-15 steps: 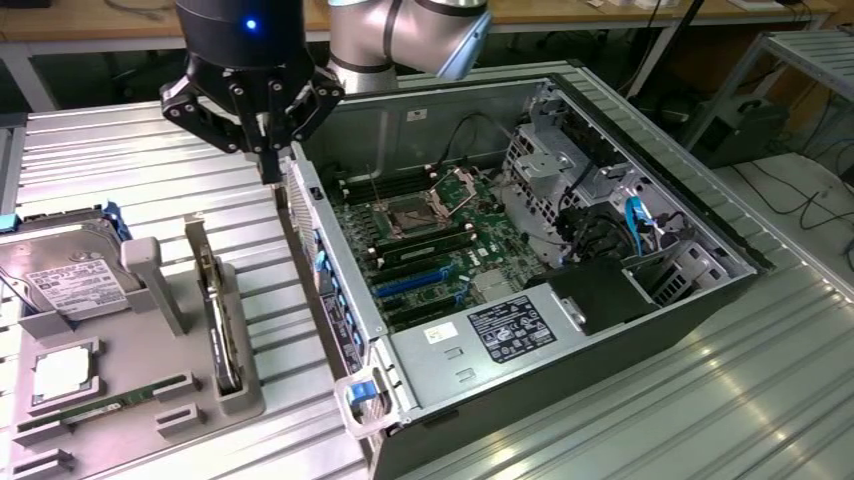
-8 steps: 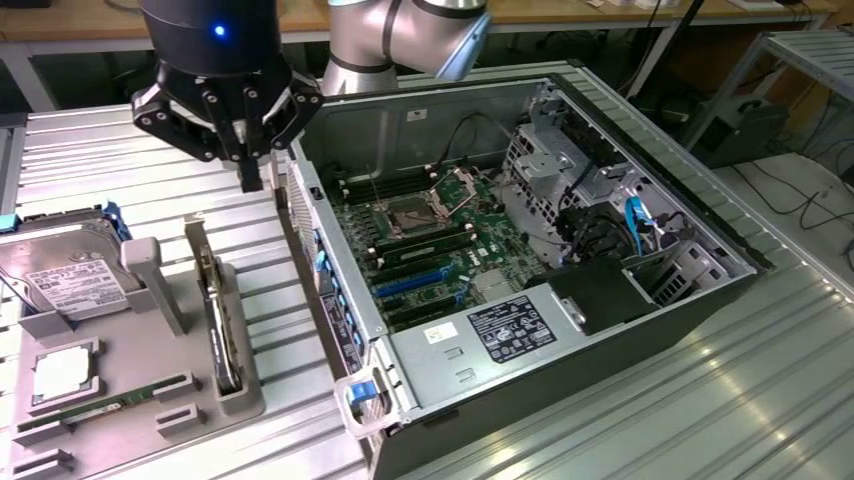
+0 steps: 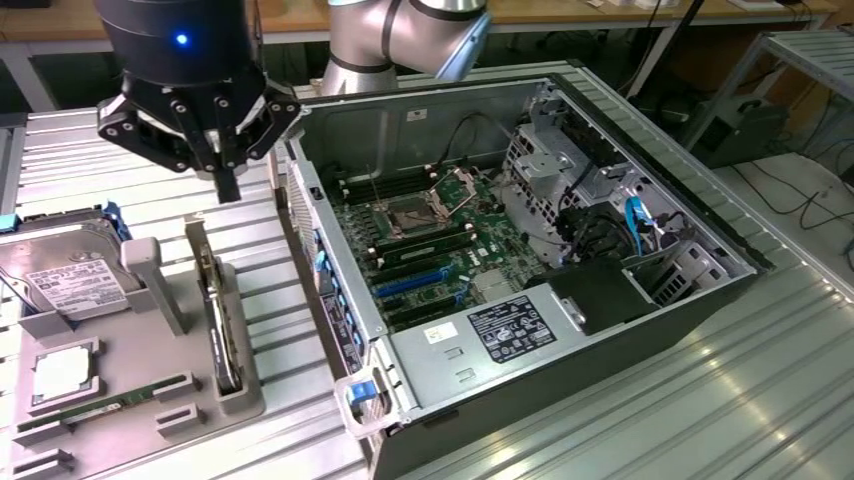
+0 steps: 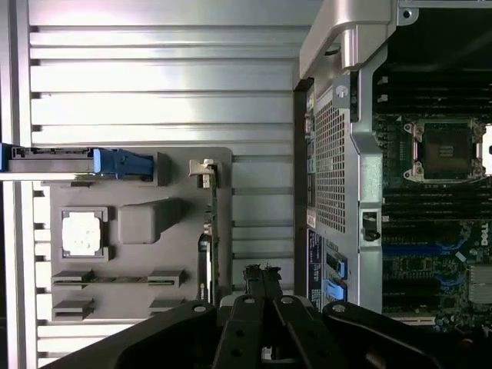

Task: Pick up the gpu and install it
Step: 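Reach for the gpu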

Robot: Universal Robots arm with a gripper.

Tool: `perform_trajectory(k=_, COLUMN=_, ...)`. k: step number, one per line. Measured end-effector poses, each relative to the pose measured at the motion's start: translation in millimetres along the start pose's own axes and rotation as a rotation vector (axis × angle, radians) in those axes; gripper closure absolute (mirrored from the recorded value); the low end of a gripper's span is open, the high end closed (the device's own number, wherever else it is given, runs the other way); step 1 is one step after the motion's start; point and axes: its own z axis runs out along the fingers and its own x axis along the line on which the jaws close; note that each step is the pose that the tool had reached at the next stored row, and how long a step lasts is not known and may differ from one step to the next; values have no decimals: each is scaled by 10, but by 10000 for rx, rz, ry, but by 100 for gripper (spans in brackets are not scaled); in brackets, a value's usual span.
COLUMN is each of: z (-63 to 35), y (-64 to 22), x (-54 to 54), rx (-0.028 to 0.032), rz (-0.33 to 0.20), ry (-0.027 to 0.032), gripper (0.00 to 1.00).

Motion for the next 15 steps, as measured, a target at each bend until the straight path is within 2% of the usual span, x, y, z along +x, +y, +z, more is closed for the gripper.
perform_trajectory(k=9, z=-10, y=-125, x=209, rx=-2, rz=-34, ry=1, gripper=89)
perform_trajectory(k=15, z=-16, y=-265, x=345, rx=-3, rz=-77, ry=2, gripper=89)
